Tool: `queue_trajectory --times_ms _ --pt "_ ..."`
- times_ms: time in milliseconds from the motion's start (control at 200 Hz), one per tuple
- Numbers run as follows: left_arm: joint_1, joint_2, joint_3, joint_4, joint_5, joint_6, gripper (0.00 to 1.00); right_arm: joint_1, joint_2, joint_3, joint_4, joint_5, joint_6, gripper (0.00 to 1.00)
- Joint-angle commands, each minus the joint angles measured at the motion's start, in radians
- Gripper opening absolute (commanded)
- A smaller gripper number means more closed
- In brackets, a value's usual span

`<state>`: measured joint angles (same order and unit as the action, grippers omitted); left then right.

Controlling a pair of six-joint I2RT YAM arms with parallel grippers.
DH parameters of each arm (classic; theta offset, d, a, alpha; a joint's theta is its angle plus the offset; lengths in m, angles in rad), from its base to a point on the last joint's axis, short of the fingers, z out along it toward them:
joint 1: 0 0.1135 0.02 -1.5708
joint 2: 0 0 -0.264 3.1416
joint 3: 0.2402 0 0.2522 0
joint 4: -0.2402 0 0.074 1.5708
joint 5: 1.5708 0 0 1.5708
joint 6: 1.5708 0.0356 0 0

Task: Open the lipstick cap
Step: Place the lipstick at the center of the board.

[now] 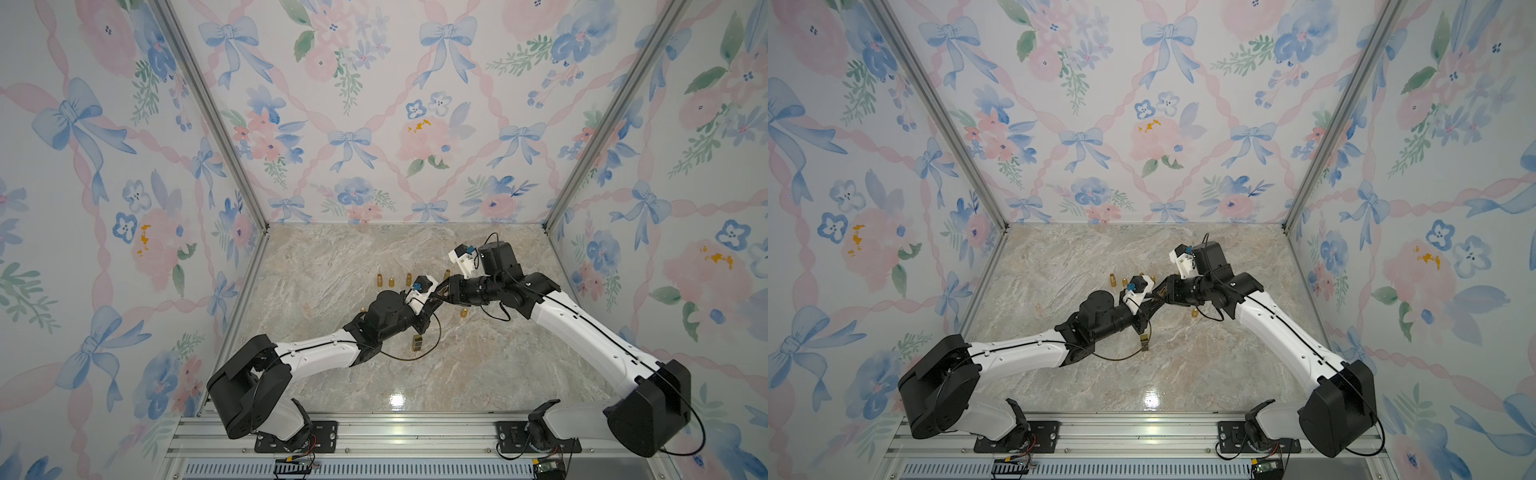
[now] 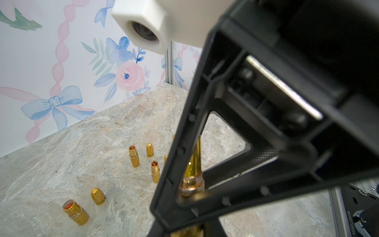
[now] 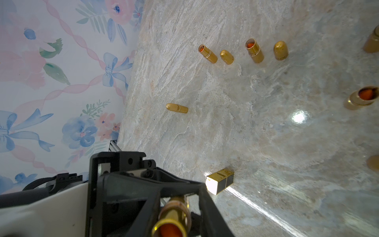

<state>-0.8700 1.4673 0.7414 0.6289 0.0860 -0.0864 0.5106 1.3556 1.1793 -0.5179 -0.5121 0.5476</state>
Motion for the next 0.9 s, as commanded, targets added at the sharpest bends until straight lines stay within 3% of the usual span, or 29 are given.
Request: queue_trajectory --times_ms 0,180,455,585,895 --pt "-0.004 0.011 0.023 0.016 -0.011 0.015 0.0 0.014 0.016 0.0 -0.007 0.001 -0.019 0.3" --pt "-0.004 0.007 0.024 0.016 -0.026 0.013 0.0 0.014 0.019 0.004 -0.01 0.012 -0.024 0.22" --pt "-0.003 0.011 0.021 0.014 -0.043 0.007 0.0 0.014 0.008 0.042 -0.071 0.081 -0.041 0.19" --pt "-0.003 -0.005 0.009 0.014 -0.045 0.01 0.37 0.011 0.011 0.085 -0.137 0.143 -0.078 0.19" --pt "-0.003 -0.099 -0.102 0.006 -0.08 0.001 0.84 0.015 0.049 0.126 -0.229 0.42 -0.159 0.18"
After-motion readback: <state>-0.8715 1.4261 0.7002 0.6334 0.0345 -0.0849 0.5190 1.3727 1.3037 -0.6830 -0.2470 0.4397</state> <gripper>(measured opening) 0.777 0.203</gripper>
